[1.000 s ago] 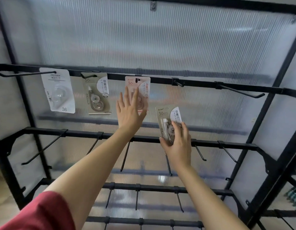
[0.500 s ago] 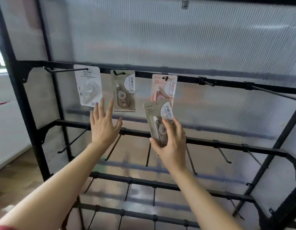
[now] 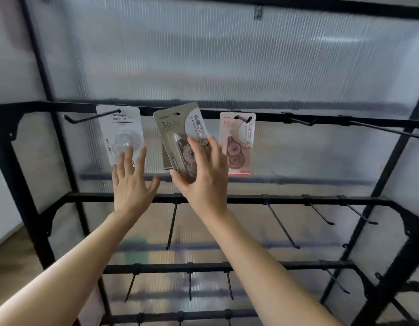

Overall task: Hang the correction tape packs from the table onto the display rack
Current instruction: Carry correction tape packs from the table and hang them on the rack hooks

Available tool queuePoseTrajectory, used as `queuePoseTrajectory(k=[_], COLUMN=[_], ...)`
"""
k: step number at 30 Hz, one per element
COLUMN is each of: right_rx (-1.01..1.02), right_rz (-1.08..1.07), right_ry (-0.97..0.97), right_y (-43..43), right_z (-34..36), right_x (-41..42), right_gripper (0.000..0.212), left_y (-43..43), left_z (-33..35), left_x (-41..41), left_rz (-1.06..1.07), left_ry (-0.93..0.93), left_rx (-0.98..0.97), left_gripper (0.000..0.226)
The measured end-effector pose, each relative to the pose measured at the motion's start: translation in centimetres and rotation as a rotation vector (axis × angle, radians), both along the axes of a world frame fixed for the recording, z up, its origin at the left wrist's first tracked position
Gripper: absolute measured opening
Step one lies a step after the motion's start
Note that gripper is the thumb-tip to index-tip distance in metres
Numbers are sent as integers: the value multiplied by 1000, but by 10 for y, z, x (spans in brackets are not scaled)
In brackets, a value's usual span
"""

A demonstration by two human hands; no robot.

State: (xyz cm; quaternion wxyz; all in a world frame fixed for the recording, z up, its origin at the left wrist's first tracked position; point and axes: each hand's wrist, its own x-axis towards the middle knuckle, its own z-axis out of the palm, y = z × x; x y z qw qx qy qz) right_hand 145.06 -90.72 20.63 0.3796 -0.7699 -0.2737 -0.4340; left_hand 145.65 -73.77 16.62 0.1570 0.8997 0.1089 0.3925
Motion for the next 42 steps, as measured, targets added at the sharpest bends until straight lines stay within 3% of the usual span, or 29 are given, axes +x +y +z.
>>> queuePoseTrajectory(k=[8, 21, 29, 38, 42], right_rx=[-50, -189, -317, -265, -393], right_rz=[-121, -210, -145, -104, -39], right_ry=[55, 307, 397, 381, 352], right_y=[29, 65, 60, 42, 11], right_z=[-10, 0, 2, -21, -58], right_x=[5, 54, 61, 8, -36], right_gripper=[66, 75, 81, 70, 66], left_y=[22, 17, 11, -2, -28], left_z=[-4, -17, -21, -43, -58], left_x=[4, -3, -20, -51, -77], left_rz=[-59, -101, -95, -81, -61], left_ry=[13, 38, -1, 43, 83], left_rx=[3, -62, -78, -92, -122], left_gripper=[73, 72, 66, 68, 66])
